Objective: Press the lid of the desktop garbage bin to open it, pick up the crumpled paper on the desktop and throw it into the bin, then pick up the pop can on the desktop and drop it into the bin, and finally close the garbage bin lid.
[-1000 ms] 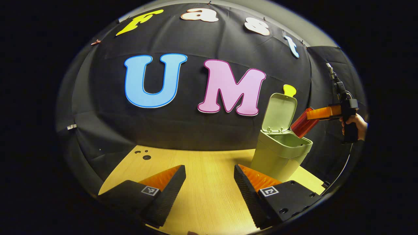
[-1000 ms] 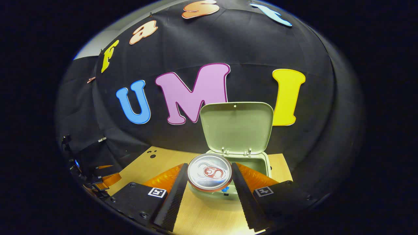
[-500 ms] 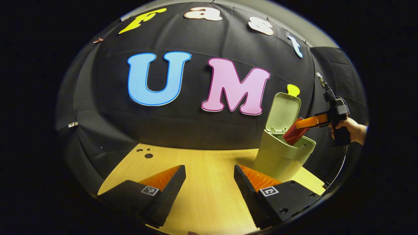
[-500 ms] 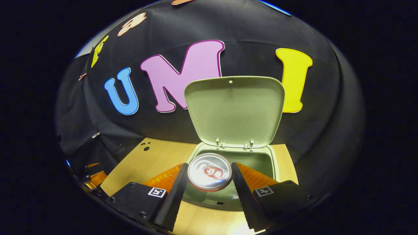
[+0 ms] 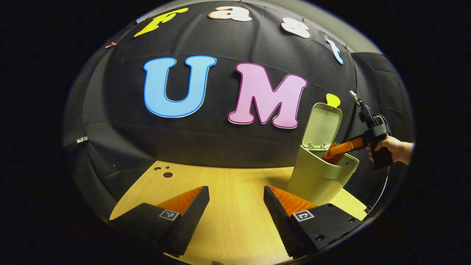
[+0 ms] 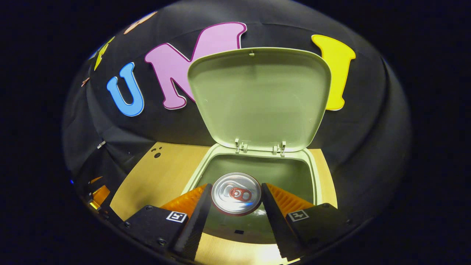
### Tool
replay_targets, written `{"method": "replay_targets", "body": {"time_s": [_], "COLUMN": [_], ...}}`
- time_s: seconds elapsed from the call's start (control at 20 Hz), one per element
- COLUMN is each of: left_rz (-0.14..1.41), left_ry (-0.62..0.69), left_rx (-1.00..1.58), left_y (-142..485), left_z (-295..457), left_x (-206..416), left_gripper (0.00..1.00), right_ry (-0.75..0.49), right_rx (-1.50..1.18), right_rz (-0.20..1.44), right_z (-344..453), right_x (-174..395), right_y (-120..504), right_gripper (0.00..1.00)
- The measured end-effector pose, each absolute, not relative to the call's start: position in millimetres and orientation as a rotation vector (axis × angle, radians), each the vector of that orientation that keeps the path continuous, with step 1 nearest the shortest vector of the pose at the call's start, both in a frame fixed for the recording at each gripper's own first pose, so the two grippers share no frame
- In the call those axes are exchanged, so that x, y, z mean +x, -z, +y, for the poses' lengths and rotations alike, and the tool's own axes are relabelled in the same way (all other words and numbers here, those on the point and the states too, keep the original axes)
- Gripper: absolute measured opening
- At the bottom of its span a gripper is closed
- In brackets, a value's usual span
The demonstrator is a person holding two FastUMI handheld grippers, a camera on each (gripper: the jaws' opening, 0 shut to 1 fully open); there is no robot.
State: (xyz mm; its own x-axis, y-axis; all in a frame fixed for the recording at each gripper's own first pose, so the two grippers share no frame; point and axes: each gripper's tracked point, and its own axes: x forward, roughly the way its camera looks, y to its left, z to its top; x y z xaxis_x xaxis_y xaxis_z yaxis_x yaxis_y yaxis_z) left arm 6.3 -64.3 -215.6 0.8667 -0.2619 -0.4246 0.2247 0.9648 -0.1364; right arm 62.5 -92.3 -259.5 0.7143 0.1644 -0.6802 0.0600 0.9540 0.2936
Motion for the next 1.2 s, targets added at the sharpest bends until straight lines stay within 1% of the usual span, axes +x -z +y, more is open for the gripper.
{"method": "replay_targets", "body": {"time_s": [0.25, 0.3, 0.5, 0.6, 0.75, 0.8, 0.95, 1.2], "left_rz": [0.455, 0.455, 0.451, 0.45, 0.446, 0.445, 0.437, 0.427], "left_ry": [0.256, 0.256, 0.254, 0.254, 0.256, 0.257, 0.259, 0.272], "left_rx": [-0.076, -0.075, -0.075, -0.074, -0.077, -0.077, -0.077, -0.078], "left_y": [216.3, 215.8, 214.8, 214.1, 212.0, 211.5, 207.3, 201.8], "left_z": [-65.4, -65.3, -66.2, -65.9, -67.3, -67.9, -69.0, -74.9], "left_x": [9.7, 10.3, 9.9, 8.7, 5.4, 4.1, 0.3, -6.9], "left_gripper": [0.96, 0.96, 0.96, 0.96, 0.96, 0.96, 0.96, 0.96], "right_ry": [-0.066, -0.066, -0.074, -0.077, -0.075, -0.073, -0.06, -0.028], "right_rx": [0.314, 0.317, 0.331, 0.336, 0.351, 0.359, 0.376, 0.332], "right_rz": [0.802, 0.802, 0.789, 0.78, 0.749, 0.735, 0.672, 0.561], "right_z": [-91.6, -92.1, -89.0, -88.6, -89.5, -89.2, -94.3, -112.3], "right_x": [58.6, 59.0, 56.4, 53.2, 48.1, 47.1, 43.5, 41.1], "right_y": [268.7, 269.4, 265.2, 260.4, 244.9, 239.4, 215.6, 171.5], "right_gripper": [0.84, 0.86, 0.87, 0.92, 0.95, 0.99, 0.99, 0.99]}}
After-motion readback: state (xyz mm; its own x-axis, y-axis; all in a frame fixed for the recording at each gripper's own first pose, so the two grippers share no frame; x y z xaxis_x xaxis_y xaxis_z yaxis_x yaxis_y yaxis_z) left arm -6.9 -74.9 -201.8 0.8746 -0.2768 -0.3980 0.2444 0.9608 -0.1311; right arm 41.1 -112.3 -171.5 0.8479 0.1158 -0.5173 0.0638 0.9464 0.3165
